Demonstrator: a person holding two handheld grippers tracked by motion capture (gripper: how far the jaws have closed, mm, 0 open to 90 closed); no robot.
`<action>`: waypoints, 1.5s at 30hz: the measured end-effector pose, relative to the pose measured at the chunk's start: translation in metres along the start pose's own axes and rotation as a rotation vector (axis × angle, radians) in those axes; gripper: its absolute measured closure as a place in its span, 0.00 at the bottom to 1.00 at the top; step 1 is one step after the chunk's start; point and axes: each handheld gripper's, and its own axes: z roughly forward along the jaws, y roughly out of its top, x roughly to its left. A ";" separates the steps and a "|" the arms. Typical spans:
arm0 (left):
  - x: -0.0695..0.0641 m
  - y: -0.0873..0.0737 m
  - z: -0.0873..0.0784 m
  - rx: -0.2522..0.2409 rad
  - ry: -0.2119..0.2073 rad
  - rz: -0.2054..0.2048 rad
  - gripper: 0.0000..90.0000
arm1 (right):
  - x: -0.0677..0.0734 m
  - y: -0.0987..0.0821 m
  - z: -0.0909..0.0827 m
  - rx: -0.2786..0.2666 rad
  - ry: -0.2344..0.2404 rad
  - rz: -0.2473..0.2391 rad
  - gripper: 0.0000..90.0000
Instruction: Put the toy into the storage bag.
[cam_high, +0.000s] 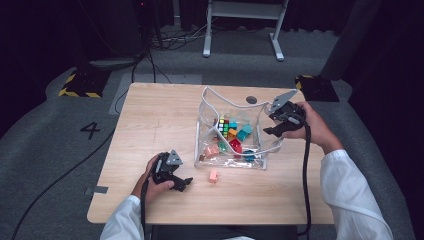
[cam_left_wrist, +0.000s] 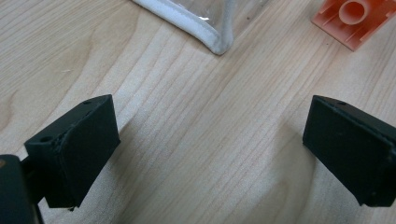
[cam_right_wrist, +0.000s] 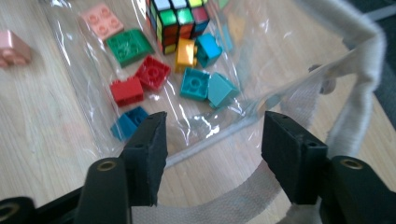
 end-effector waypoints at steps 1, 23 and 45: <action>0.000 0.000 0.000 0.000 0.000 -0.001 0.04 | 0.001 -0.001 -0.003 -0.015 -0.005 0.001 0.39; -0.001 0.000 0.000 -0.005 0.007 -0.007 0.04 | 0.041 -0.051 -0.065 -0.417 -0.125 0.115 0.32; 0.000 0.000 0.000 -0.003 0.004 -0.007 0.04 | 0.089 -0.134 -0.028 -0.421 -0.066 0.267 0.33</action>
